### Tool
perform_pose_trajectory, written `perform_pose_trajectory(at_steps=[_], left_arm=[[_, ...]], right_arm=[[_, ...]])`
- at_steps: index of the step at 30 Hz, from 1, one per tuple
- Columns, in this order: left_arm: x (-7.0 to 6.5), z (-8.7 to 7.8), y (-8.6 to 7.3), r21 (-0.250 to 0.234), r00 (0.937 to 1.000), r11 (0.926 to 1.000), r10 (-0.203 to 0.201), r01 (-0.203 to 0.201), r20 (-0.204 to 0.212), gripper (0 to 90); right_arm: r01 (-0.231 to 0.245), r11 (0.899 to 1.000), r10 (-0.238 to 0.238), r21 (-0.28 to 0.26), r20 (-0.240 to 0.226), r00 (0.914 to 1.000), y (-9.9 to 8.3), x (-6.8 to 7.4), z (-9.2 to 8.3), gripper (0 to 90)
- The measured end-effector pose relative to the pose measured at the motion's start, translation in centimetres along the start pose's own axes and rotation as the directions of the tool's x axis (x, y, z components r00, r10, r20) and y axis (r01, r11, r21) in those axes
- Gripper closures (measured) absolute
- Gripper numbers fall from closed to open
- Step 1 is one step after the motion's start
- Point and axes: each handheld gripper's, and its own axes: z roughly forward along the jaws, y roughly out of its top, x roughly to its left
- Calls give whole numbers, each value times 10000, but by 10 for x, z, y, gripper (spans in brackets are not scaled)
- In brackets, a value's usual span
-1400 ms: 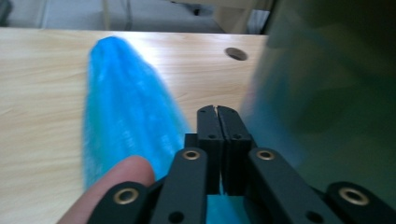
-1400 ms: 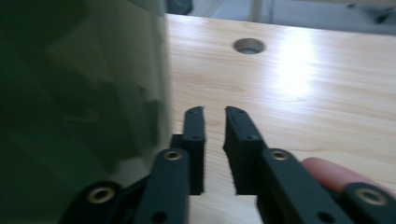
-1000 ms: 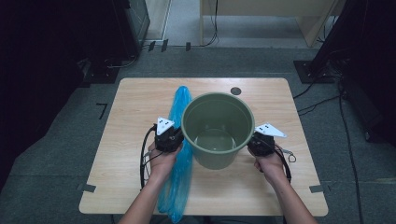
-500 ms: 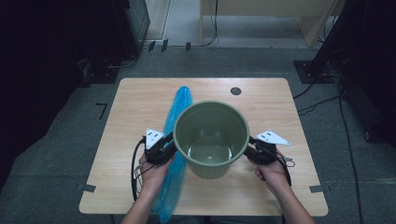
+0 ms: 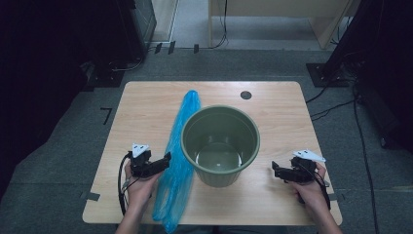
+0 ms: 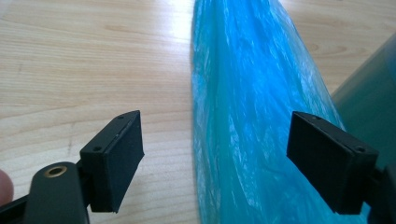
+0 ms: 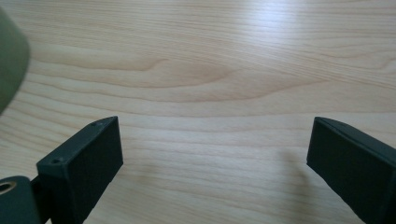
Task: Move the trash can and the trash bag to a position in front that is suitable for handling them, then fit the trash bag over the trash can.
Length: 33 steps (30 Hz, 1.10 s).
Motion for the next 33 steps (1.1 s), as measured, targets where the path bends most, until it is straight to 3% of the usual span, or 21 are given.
perform_pose_trajectory(at_steps=[3,5,8,11,13,15,16,17,18,22,24,25,27,30,31,33], left_arm=[[-5,2,-3,195,9997,9997,174,-177,157,168],[-8,3,-4,240,9994,9994,261,-267,245,157],[-22,8,-9,525,9950,9958,717,-754,698,130],[-29,11,-11,662,9927,9920,1037,-1077,613,129],[-33,17,-15,882,9897,9859,1397,-1420,317,131],[-35,22,-18,1215,9885,9810,1511,-1514,119,146],[-36,27,-21,1475,9849,9743,1729,-1700,-73,162],[-36,27,-21,1475,9849,9743,1729,-1700,-73,252],[-37,27,-23,1335,9781,9715,2032,-1958,-446,340],[-37,25,-24,1213,9743,9685,2229,-2176,-314,605],[-34,25,-25,1068,9754,9704,2197,-2165,-192,741],[-31,24,-24,1041,9789,9737,2043,-2026,-55,741],[-23,22,-21,792,9853,9822,1702,-1706,115,880],[-18,11,-13,63,9856,9858,1674,-1676,252,897],[-18,11,-13,63,9856,9858,1674,-1676,252,898],[-16,-4,-5,-900,9837,9803,1784,-1756,239,899]], right_arm=[[307,9995,-310,61,410,9987,-5,0,4,35],[330,9992,-339,206,426,9985,-6,1,6,31],[546,9981,-561,271,590,9967,-6,6,8,31],[504,9984,-519,270,595,9969,-6,6,8,31],[497,9984,-513,269,611,9968,-6,6,8,31],[488,9984,-504,269,623,9968,-6,6,9,31],[486,9985,-502,268,624,9968,-6,6,9,31],[486,9985,-502,268,624,9968,-6,6,9,31],[485,9985,-501,269,624,9968,-6,6,9,31],[468,9986,-485,265,650,9967,-6,6,9,31],[446,9987,-463,261,664,9967,-6,6,9,31],[445,9987,-461,260,667,9967,-6,6,9,31],[440,9987,-456,261,667,9967,-6,6,9,31],[445,9987,-462,259,665,9967,-6,6,9,31],[447,9987,-464,260,665,9967,-6,6,9,31],[466,9986,-482,258,670,9966,-5,6,9,31]])
